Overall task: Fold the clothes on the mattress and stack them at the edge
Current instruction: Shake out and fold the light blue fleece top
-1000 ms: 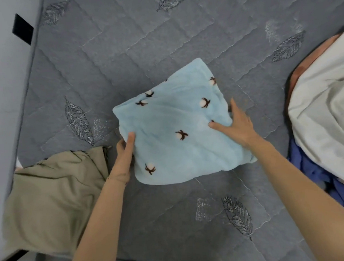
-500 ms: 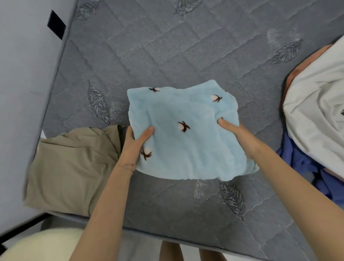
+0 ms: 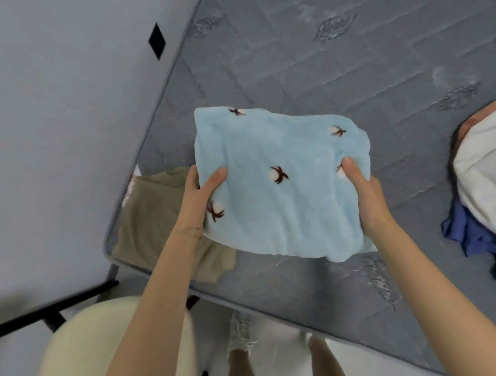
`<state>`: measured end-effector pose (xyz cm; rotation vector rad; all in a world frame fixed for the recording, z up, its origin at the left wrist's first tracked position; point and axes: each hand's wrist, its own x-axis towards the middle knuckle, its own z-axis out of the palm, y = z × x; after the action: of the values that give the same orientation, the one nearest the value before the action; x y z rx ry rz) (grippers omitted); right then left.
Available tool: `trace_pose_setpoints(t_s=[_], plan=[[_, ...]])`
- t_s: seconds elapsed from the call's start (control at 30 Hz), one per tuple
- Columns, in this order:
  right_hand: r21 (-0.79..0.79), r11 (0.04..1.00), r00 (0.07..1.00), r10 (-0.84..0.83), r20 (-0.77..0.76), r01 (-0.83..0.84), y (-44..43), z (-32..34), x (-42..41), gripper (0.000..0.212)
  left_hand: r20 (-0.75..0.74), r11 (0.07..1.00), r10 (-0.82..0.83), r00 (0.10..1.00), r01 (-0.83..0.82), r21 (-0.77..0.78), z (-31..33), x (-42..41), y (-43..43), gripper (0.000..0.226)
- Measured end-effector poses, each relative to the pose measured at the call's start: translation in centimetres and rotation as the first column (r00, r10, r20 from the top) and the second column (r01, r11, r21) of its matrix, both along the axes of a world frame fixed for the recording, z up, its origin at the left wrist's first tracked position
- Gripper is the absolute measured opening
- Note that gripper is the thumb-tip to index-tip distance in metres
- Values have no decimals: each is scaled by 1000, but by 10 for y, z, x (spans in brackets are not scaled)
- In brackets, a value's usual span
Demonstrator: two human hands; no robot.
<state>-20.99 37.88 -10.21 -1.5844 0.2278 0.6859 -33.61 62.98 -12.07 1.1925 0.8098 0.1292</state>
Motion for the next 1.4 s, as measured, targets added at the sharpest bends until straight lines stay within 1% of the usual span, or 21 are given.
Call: trace_pose_setpoints(t_s=[0.1,0.2,0.23,0.37,0.43,0.5,0.6,0.63,0.7,0.73,0.83,0.9,0.93,1.03,1.07,1.13,1.2,1.23,1.3,1.33,1.4], plan=[[50,997,997,-59,58,56,47,11,-38,21,58,1000,3,998,-2,-26,9,-35,47,56],[135,989,994,-76,84,64,92,14,-78,19,61,1000,-10,998,12,-28,14,-68,99,32],[150,986,993,-81,85,68,106,10,-91,19,47,999,-25,999,26,-20,13,-77,116,29],[157,982,993,-113,17,109,140,-10,-123,23,-48,998,-54,997,53,-19,-2,-98,160,42],[119,986,993,-112,-30,115,145,-23,-131,27,-122,998,-57,991,54,-23,-12,-102,165,39],[73,992,993,-97,-64,101,146,-39,-134,24,-196,998,-55,979,55,-6,-24,-104,162,41],[-39,999,997,-7,-76,4,144,-62,-136,20,-263,996,20,965,3,84,-44,-111,154,29],[-70,996,996,42,-77,-48,144,-69,-136,23,-269,993,58,961,-28,114,-49,-112,152,26],[-146,989,997,1,-73,-11,155,-81,-157,28,-275,990,19,961,21,139,-58,-124,165,23],[-152,988,998,13,-67,-23,155,-84,-156,30,-274,984,23,962,26,174,-61,-125,166,23],[-211,972,991,82,-101,-102,156,-91,-151,39,-294,951,32,955,62,304,-63,-126,167,29],[-273,953,989,109,-102,-133,157,-96,-151,49,-353,887,29,935,138,440,-64,-129,168,41],[-339,930,990,120,-79,-139,156,-98,-153,57,-395,825,38,918,194,530,-66,-132,168,48],[-588,784,966,258,20,-197,149,-95,-158,83,-507,568,108,855,365,738,-68,-140,160,65],[-641,738,947,317,53,-211,145,-89,-158,86,-527,481,103,844,422,769,-62,-139,154,65],[-728,652,901,418,113,-212,128,-56,-154,84,-542,314,16,840,511,800,-28,-129,132,62],[-806,551,849,514,125,-215,108,-19,-146,81,-531,185,-87,843,538,823,10,-113,104,61],[-836,502,828,549,112,-221,97,-1,-142,79,-518,142,-135,844,534,833,28,-104,90,61],[-876,429,806,586,81,-223,70,35,-134,78,-502,110,-205,840,530,841,60,-87,60,60],[-889,406,804,590,78,-212,56,51,-132,78,-502,102,-230,834,534,840,74,-78,47,60],[-910,371,801,594,80,-184,27,82,-127,78,-508,40,-281,814,539,841,99,-61,19,62]])
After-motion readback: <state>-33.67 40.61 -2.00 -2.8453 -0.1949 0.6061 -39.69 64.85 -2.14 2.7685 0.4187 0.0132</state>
